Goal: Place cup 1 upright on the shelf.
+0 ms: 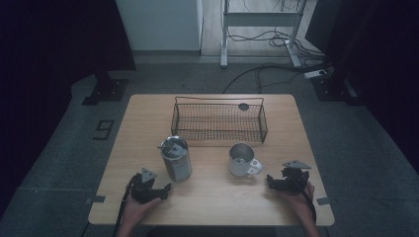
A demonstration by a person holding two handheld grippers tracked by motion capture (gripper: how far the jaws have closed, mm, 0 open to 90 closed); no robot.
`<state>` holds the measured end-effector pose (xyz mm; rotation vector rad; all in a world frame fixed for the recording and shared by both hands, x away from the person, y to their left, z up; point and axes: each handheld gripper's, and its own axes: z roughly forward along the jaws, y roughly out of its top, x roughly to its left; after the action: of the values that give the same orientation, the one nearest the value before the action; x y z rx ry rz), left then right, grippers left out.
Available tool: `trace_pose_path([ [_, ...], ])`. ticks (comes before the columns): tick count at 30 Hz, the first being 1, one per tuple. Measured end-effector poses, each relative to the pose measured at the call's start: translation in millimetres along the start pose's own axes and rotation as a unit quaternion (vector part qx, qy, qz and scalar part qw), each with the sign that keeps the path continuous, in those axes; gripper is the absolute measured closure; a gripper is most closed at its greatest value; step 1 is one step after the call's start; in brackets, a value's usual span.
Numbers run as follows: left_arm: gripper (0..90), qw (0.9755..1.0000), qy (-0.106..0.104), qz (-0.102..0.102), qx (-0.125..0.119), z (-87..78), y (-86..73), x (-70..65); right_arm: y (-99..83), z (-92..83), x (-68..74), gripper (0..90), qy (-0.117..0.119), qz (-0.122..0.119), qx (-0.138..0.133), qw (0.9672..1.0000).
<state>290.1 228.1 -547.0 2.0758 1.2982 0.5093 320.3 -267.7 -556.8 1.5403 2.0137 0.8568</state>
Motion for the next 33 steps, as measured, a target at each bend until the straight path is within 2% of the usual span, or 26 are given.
trace_pose_path([
  [24, 14.6, 1.0, 0.004, 0.0, -0.001, -3.4, -2.7, -2.3, -0.1, -0.2, -1.0, 0.0, 0.0, 0.0, -0.002, 1.0],
  [27, 14.5, 0.9999, 0.0, -0.006, -0.01, -7.7, -1.0, -2.3, -0.1, -0.1, -1.1, 0.0, 0.0, 0.0, -0.001, 1.0],
  [28, 14.5, 0.9996, -0.006, -0.011, -0.024, -14.3, 1.1, -1.4, -0.1, -0.1, -1.2, 0.0, 0.0, 0.0, -0.002, 1.0],
  [33, 14.7, 0.9987, -0.021, -0.019, -0.042, -27.8, 3.7, 1.0, -0.1, -0.3, -1.2, 0.2, 0.0, 0.001, -0.002, 1.0],
])
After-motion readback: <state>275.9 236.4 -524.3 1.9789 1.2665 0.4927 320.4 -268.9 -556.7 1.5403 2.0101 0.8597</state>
